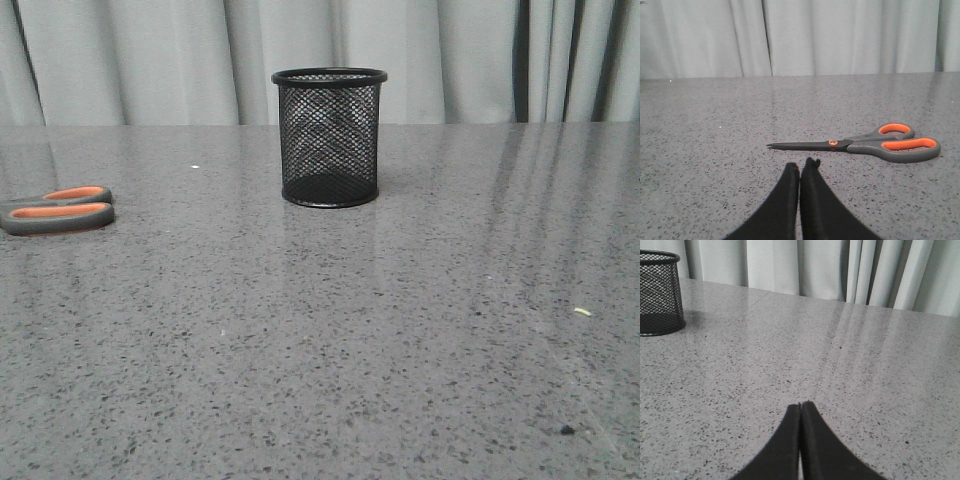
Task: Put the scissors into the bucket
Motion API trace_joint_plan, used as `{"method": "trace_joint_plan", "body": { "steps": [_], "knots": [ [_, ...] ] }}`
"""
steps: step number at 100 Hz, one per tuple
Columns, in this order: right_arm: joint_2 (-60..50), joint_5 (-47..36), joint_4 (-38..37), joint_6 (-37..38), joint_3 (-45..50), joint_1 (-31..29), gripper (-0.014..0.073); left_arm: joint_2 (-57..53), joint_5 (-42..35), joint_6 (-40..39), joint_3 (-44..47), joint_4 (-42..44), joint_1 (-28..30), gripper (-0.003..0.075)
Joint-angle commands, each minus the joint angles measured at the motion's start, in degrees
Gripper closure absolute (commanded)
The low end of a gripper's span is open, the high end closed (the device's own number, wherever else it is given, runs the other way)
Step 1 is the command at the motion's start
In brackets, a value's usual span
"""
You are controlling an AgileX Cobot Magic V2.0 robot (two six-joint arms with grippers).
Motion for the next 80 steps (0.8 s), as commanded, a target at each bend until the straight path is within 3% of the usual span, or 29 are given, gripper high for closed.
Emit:
{"method": "trace_joint_plan", "body": {
  "steps": [1, 80],
  "knots": [
    [-1.28, -4.07, -0.45, -0.25, 0.31, -0.25, 0.0659, -1.51, -4.42, -0.66, 2.38, -0.20, -0.42, 0.0740],
    [-1.28, -5.10, -0.45, -0.25, 0.31, -0.25, 0.0659, -1.51, -4.42, -0.66, 2.38, -0.20, -0.42, 0.0740]
  ]
}}
